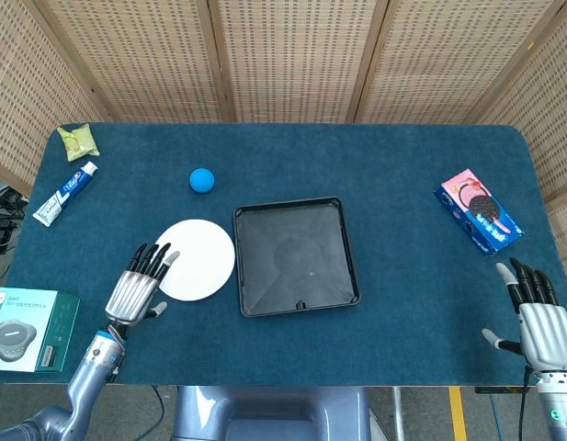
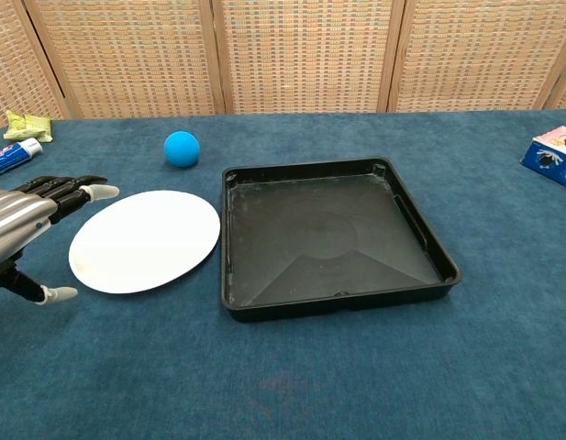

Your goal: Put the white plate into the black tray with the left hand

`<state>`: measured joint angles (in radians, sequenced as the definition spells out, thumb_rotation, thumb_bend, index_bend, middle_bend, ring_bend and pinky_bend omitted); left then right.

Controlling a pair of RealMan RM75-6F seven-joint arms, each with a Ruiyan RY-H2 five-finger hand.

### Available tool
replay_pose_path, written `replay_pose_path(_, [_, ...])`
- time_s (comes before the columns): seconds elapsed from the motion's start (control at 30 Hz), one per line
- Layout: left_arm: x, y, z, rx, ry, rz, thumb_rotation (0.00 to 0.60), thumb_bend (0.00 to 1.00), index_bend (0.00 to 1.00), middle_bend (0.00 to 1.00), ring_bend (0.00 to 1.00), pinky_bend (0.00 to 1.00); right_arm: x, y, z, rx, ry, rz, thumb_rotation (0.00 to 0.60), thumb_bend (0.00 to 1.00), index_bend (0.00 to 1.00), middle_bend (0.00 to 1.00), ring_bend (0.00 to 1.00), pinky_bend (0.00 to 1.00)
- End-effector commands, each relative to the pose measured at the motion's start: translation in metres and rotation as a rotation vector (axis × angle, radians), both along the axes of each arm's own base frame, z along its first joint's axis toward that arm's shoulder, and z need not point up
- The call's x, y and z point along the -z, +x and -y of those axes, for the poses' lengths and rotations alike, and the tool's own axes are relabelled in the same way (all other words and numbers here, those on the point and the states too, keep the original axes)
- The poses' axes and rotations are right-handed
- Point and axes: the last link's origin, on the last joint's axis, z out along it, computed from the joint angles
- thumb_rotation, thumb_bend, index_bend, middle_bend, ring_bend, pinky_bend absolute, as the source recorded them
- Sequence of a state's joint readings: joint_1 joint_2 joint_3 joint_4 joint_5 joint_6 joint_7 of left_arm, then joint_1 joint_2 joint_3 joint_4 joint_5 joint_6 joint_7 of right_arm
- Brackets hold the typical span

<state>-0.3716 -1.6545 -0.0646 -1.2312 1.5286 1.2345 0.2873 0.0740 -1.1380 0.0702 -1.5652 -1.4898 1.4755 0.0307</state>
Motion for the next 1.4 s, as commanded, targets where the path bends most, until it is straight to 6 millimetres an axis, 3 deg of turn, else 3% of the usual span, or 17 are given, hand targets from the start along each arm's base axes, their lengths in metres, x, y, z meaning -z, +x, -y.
replay_pose_path(0.03, [0.003, 0.001, -0.003, 0.000, -0.004, -0.005, 0.600, 0.20, 0.10, 0.00, 0.00, 0.00, -0.001, 0.000, 0.000, -0.001, -0.003, 0.002, 0.600, 0.17, 0.08, 0.00, 0.00, 0.00])
replay_pose_path(0.6, [0.030, 0.009, -0.017, 0.010, -0.034, -0.043, 0.600, 0.22, 0.19, 0.00, 0.00, 0.00, -0.007, -0.002, 0.000, 0.003, -0.028, 0.015, 0.600, 0.17, 0.08, 0.00, 0.00, 0.00])
replay_pose_path(0.83, [0.036, 0.011, -0.017, 0.020, -0.022, -0.028, 0.600, 0.38, 0.31, 0.00, 0.00, 0.00, -0.007, -0.002, 0.000, 0.002, -0.025, 0.016, 0.600, 0.17, 0.08, 0.00, 0.00, 0.00])
replay_pose_path(1.27, [0.040, 0.008, -0.019, 0.019, -0.014, -0.018, 0.600, 0.42, 0.37, 0.00, 0.00, 0.00, -0.005, -0.002, 0.001, 0.001, -0.022, 0.010, 0.600, 0.17, 0.08, 0.00, 0.00, 0.00])
replay_pose_path(1.4, [0.040, 0.008, -0.019, 0.022, -0.011, -0.014, 0.600, 0.55, 0.42, 0.00, 0.00, 0.00, -0.005, -0.002, 0.001, 0.000, -0.022, 0.009, 0.600, 0.17, 0.08, 0.00, 0.00, 0.00])
